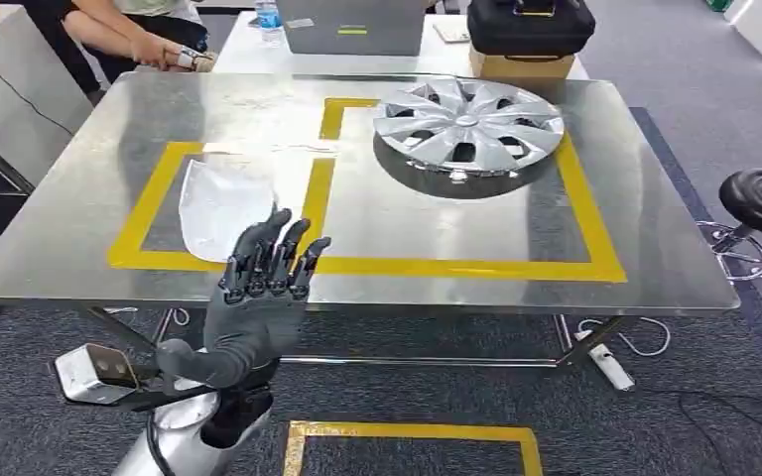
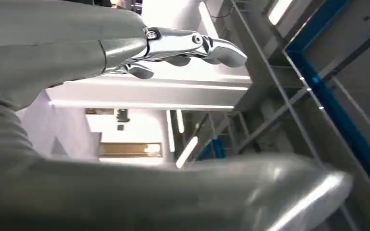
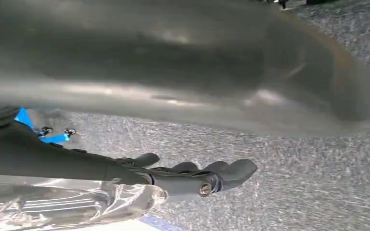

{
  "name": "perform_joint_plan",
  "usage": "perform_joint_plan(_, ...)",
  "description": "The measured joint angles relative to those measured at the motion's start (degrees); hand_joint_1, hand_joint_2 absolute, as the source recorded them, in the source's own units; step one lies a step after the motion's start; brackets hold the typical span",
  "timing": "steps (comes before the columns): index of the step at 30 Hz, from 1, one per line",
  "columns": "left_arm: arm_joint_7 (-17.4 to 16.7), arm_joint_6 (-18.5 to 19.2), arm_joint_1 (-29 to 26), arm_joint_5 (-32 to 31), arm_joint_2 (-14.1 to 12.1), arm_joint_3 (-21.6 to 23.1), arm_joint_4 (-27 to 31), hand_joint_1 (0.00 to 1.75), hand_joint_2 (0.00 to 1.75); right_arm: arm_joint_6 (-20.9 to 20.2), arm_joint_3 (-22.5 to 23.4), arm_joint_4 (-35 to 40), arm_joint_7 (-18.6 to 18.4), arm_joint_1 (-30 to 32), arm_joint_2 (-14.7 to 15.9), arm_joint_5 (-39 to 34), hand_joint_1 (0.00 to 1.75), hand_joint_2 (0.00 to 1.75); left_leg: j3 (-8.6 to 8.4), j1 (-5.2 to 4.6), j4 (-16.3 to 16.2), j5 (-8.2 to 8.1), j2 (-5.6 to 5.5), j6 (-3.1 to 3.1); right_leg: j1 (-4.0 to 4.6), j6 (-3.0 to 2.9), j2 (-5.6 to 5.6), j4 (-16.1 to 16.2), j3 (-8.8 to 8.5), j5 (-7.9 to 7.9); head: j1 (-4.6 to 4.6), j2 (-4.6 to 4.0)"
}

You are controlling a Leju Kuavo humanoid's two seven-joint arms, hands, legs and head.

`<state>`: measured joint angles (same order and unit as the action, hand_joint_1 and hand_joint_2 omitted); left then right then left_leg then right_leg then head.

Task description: Take the parts from the cabinet and place them on the table.

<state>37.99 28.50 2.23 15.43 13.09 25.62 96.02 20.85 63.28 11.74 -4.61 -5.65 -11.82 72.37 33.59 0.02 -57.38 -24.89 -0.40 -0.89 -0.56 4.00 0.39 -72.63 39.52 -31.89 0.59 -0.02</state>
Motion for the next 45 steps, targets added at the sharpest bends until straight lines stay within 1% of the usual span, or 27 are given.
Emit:
perform_joint_plan(2,0.00,0.00,0.02,0.00,0.00,0.02,-0.24,0.00,1.75,0.00,0.02,0.00,0.00,-0.19,0.02,-0.04,0.00,0.00,-0.03,0.04,-0.03,0.17,-0.04,0.27,-0.05,-0.29,-0.01,10.91,-6.10,4.71,-0.02,0.00)
perform_joint_plan(3,0.00,0.11,0.03,0.08,0.02,0.02,-0.31,0.00,1.75,-0.02,0.02,0.00,0.00,-0.35,0.02,-0.04,0.00,0.00,0.11,-0.15,-0.11,0.30,-0.05,0.57,-0.04,-0.34,0.02,14.09,-7.57,4.31,0.00,0.00)
perform_joint_plan(7,0.00,0.63,0.07,0.63,0.02,0.09,-0.61,0.00,1.75,-0.20,0.07,0.00,-0.07,-0.15,0.02,-0.13,0.00,0.00,0.55,-0.22,0.07,1.33,-0.09,1.89,0.33,-1.68,0.23,13.85,-6.98,5.71,0.11,0.00)
perform_joint_plan(8,0.00,0.70,0.07,0.72,0.00,0.02,-0.63,0.00,1.75,-0.20,0.09,0.00,-0.04,-0.16,0.00,-0.11,0.00,0.00,0.88,-0.17,-0.12,0.83,-0.08,2.19,-0.05,-2.24,0.02,14.15,-6.68,6.30,0.00,0.00)
perform_joint_plan(10,0.00,0.79,0.11,0.83,-0.04,0.00,-0.66,0.00,1.75,-0.20,0.07,0.00,0.00,-0.42,0.02,-0.11,0.00,0.00,2.57,-0.08,-4.29,-3.92,-0.03,2.89,-0.09,-2.88,-0.01,14.15,-5.63,7.06,0.48,0.00)
perform_joint_plan(12,0.00,0.83,0.10,1.01,-0.07,0.00,-0.78,0.00,1.75,-0.20,0.07,0.00,-0.02,-0.37,0.00,-0.11,0.00,0.00,5.96,0.00,-13.60,-9.30,-0.03,3.24,-0.07,-2.93,-0.12,14.13,-4.23,8.01,0.50,0.00)
perform_joint_plan(13,0.00,0.83,0.08,1.03,-0.09,-0.02,-0.88,0.00,1.75,-0.20,0.07,0.00,0.00,-0.29,0.02,-0.11,0.00,0.00,6.93,0.00,-17.00,-10.77,-0.03,3.28,-0.04,-2.89,-0.22,14.12,-3.45,8.57,0.52,0.00)
perform_joint_plan(15,0.00,0.85,0.07,1.03,-0.22,-0.07,-1.01,0.00,1.75,-0.20,0.09,0.00,0.00,-0.29,0.02,-0.11,0.00,0.00,4.51,0.00,-15.09,-9.37,-0.03,3.14,-0.02,-2.83,-0.27,14.11,-2.09,9.71,0.52,0.00)
perform_joint_plan(17,0.00,0.92,0.15,1.07,-0.13,-0.02,-1.01,0.00,1.75,-0.20,0.07,0.00,0.00,-0.35,0.02,-0.09,0.00,0.00,-2.35,-0.02,-5.21,-5.97,-0.01,2.69,-0.05,-2.57,-0.20,14.11,-0.97,10.82,0.52,0.00)
perform_joint_plan(18,0.02,1.14,0.24,1.42,-0.04,-0.02,-0.98,0.00,1.75,-0.20,0.07,0.00,0.04,-0.41,0.02,-0.02,0.00,0.00,-6.11,-0.02,-0.31,-5.39,0.07,2.43,-0.04,-2.27,-0.17,13.98,-0.77,11.35,0.55,0.00)
perform_joint_plan(19,0.04,1.38,0.40,1.82,0.09,0.07,-0.98,0.00,1.75,-0.20,0.07,0.00,0.13,-0.31,0.02,0.00,0.00,0.00,-6.57,-0.18,1.77,-5.77,-0.01,2.12,0.39,-1.89,-0.11,13.71,-0.25,11.71,0.59,0.00)
perform_joint_plan(23,0.11,1.68,0.25,2.34,0.20,-0.02,-1.01,0.00,1.75,-0.22,0.07,0.00,0.17,-0.17,0.02,0.11,0.00,0.00,-5.32,-0.36,1.52,-3.42,-0.02,0.34,-0.09,-0.42,-0.24,15.38,-0.22,14.15,0.61,0.00)
perform_joint_plan(24,0.11,1.70,0.35,2.34,0.26,0.02,-1.01,0.00,1.75,-0.22,0.07,0.00,0.15,-0.16,0.02,0.13,0.00,0.00,-4.78,-0.20,1.53,-2.77,0.19,0.04,-0.20,-0.19,-0.22,14.62,0.32,12.10,0.37,0.00)
perform_joint_plan(25,0.11,1.73,0.33,2.36,0.37,0.02,-1.01,0.00,1.75,-0.22,0.09,0.00,0.15,-0.12,0.02,0.11,0.00,0.00,-4.01,-0.17,1.53,-2.14,0.24,-0.40,-0.18,0.05,-0.24,11.72,1.42,8.21,0.31,0.00)
perform_joint_plan(27,0.09,1.75,0.32,2.38,0.39,0.02,-1.01,0.00,1.75,-0.22,0.07,0.00,0.15,-0.20,0.02,0.11,0.00,0.00,-2.32,-0.20,1.48,-0.79,0.28,-0.54,-0.18,0.48,-0.23,2.66,3.75,1.85,0.29,0.00)
perform_joint_plan(28,0.00,1.75,0.29,2.38,0.39,0.00,-1.01,0.00,1.75,-0.22,0.07,0.00,0.15,-0.21,0.02,0.13,0.00,0.00,-1.41,-0.22,1.44,-0.12,0.31,-0.52,-0.15,0.61,-0.21,-1.31,4.39,0.23,0.26,0.00)
perform_joint_plan(29,-0.04,1.77,0.28,2.38,0.39,0.02,-1.05,0.00,1.75,-0.22,0.07,0.00,0.15,-0.18,0.02,0.11,0.00,0.00,-0.42,-0.22,1.38,0.63,0.32,-0.46,-0.16,0.68,-0.22,-3.37,3.95,0.40,0.31,0.00)
perform_joint_plan(30,-0.04,1.79,0.28,2.38,0.39,0.00,-1.09,0.00,1.75,-0.22,0.07,0.00,0.15,-0.18,0.02,0.11,0.00,0.00,0.49,-0.21,1.36,1.30,0.32,-0.34,-0.17,0.69,-0.23,-2.75,2.31,1.97,0.24,0.00)
perform_joint_plan(32,-0.04,1.79,0.28,2.38,0.39,0.00,-1.12,0.00,1.75,-0.22,0.07,0.00,0.13,-0.32,0.02,0.11,0.00,0.00,1.94,-0.15,1.34,2.45,0.29,0.09,-0.20,0.53,-0.23,4.25,-4.09,5.31,0.28,0.00)
perform_joint_plan(33,-0.04,1.81,0.29,2.38,0.39,0.00,-1.12,0.00,1.75,-0.20,0.07,0.00,0.09,-0.45,0.02,0.13,0.00,0.00,2.34,-0.13,1.23,2.97,0.24,0.40,-0.23,0.49,-0.22,9.49,-8.30,5.02,0.28,0.00)
perform_joint_plan(34,-0.04,1.84,0.30,2.38,0.48,0.00,-1.12,0.00,1.75,-0.20,0.04,0.00,-0.02,-0.69,0.02,0.13,0.00,0.00,2.87,-0.44,1.06,3.37,0.18,0.80,-0.09,0.45,-0.15,14.77,-12.01,2.57,0.17,0.00)
perform_joint_plan(38,-0.11,1.99,0.35,2.32,0.50,0.11,-1.14,0.00,1.75,-0.26,0.07,0.00,-0.18,-0.50,0.02,0.09,0.00,0.00,2.90,-0.16,1.30,5.18,0.28,2.11,0.27,-1.92,0.06,15.67,-10.80,3.27,0.33,0.00)
perform_joint_plan(39,-0.11,1.99,0.36,2.32,0.48,0.09,-1.14,0.00,1.75,-0.31,0.07,0.00,-0.05,-0.48,0.02,0.13,0.00,0.00,3.36,-0.03,0.92,4.19,0.28,2.42,0.10,-2.49,-0.24,15.70,-10.47,3.87,0.26,0.00)
perform_joint_plan(40,-0.11,1.99,0.38,2.30,0.44,0.04,-1.14,0.00,1.75,-0.33,0.07,0.00,0.00,-0.56,0.02,0.13,0.00,0.00,4.16,-0.05,-1.09,0.95,0.26,2.75,0.08,-3.01,-0.21,15.70,-9.76,4.44,0.68,0.00)
perform_joint_plan(42,-0.24,1.97,0.36,2.19,0.42,0.09,-1.16,0.00,1.75,-0.35,0.07,0.00,0.04,-0.50,0.02,0.13,0.00,0.00,6.75,0.03,-9.34,-5.72,0.28,3.21,0.09,-3.29,-0.23,15.64,-8.33,5.82,0.96,0.00)
perform_joint_plan(43,-0.24,1.97,0.35,2.19,0.40,0.09,-1.16,0.00,1.75,-0.37,0.07,0.00,0.07,-0.39,0.02,0.13,0.00,0.00,7.93,0.02,-13.93,-7.68,0.28,3.31,0.12,-3.29,-0.29,15.59,-7.31,6.52,0.96,0.00)
perform_joint_plan(45,-0.26,1.97,0.34,2.19,0.26,0.07,-1.16,0.00,1.75,-0.37,0.07,0.00,0.09,-0.29,0.02,0.13,0.00,0.00,7.15,0.02,-16.18,-6.48,0.28,3.23,0.18,-3.17,-0.35,15.52,-5.69,7.69,0.98,0.00)
